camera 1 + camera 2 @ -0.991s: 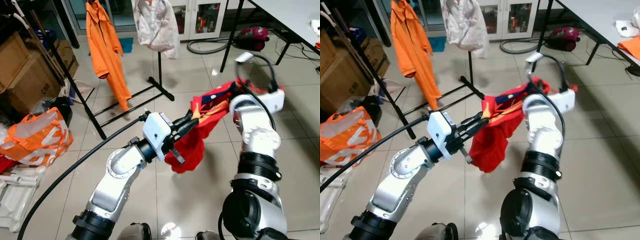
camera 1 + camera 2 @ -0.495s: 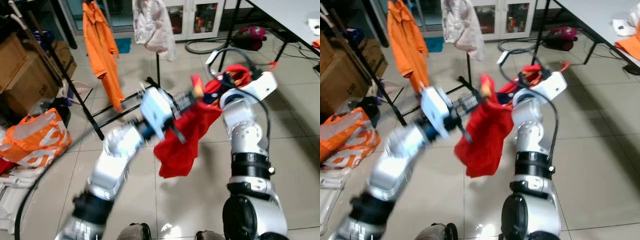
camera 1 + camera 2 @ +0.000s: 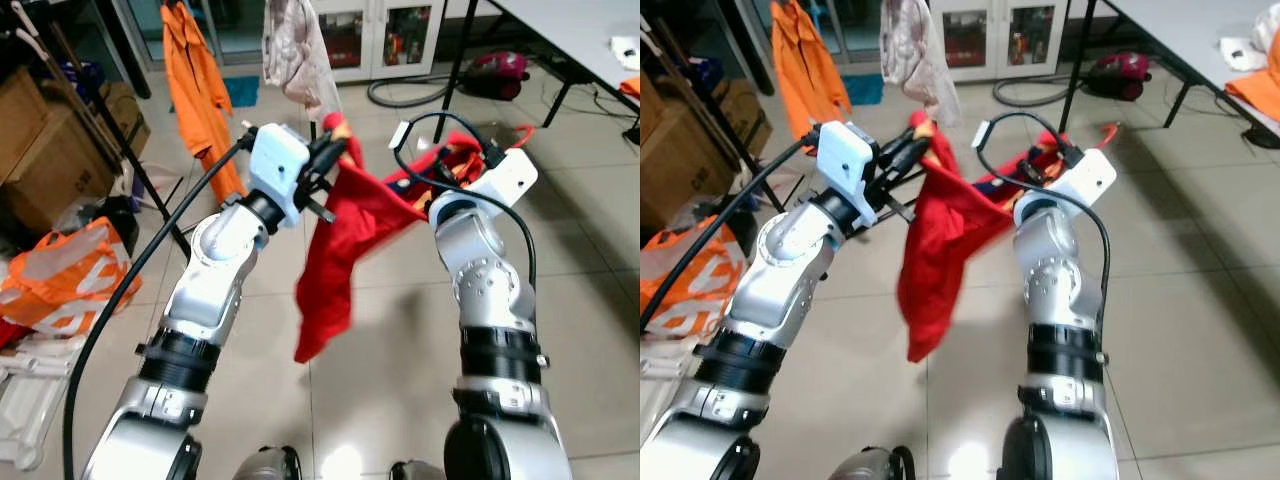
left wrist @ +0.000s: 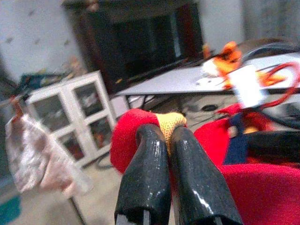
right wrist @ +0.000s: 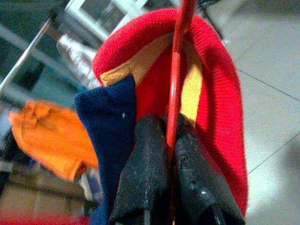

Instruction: Hang hanger

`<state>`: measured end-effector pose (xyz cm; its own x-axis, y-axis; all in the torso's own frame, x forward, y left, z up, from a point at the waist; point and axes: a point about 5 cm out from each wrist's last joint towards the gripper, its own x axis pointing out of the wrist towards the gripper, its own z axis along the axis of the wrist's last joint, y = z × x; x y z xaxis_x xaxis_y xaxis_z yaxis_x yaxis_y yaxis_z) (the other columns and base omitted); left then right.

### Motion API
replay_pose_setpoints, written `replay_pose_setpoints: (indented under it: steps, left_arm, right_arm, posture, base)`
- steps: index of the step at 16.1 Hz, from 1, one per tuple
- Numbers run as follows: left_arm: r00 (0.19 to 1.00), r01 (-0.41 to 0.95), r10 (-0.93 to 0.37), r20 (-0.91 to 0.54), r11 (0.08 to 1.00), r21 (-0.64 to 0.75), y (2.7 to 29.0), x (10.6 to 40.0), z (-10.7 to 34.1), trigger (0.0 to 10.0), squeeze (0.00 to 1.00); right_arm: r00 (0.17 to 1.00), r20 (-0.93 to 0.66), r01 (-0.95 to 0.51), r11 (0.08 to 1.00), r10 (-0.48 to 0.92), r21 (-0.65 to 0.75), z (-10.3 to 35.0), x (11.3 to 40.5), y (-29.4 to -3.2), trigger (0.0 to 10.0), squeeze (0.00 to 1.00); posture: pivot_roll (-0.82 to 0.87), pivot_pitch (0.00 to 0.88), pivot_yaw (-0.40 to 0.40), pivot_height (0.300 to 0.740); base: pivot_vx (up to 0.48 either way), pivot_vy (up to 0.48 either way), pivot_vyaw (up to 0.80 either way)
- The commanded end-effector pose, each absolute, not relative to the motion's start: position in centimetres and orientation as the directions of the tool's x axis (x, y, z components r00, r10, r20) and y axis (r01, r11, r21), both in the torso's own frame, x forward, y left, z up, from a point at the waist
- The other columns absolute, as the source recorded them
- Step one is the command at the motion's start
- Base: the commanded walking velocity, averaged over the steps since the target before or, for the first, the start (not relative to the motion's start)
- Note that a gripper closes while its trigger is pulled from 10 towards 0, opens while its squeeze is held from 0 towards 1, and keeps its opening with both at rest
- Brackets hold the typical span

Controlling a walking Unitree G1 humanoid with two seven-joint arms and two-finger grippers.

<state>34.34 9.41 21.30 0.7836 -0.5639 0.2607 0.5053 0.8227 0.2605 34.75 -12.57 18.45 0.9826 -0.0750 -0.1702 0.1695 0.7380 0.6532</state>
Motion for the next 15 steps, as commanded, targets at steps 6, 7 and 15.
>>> replay_pose_setpoints:
  steps: [6, 7, 15]
  left_arm:
    - [0.779, 0.559, -0.586, 0.224, 0.811, 0.176, 9.5, 34.9, 21.1, 10.0, 0.0]
    - [0.785, 0.557, -0.583, 0.21, 0.812, 0.172, 9.6, 35.0, 20.7, 10.0, 0.0]
    - [0.86, 0.509, -0.51, -0.031, 0.851, 0.126, 12.6, 34.0, 15.7, 10.0, 0.0]
  right_arm:
    - [0.964, -0.202, -0.075, 0.905, 0.174, 0.419, 17.9, 32.2, -9.8, 10.0, 0.0]
    - [0.965, -0.205, -0.067, 0.912, 0.161, 0.404, 17.9, 32.0, -10.0, 10.0, 0.0]
    - [0.971, -0.181, -0.084, 0.928, 0.158, 0.362, 19.1, 32.1, -11.2, 10.0, 0.0]
  posture:
    - [-0.07, 0.098, 0.086, 0.74]
    - [-0.07, 0.099, 0.087, 0.74]
    - [-0.07, 0.098, 0.076, 0.74]
  base:
    - [0.0, 0.0, 0.0]
    - [0.0, 0.0, 0.0]
    - [0.0, 0.0, 0.0]
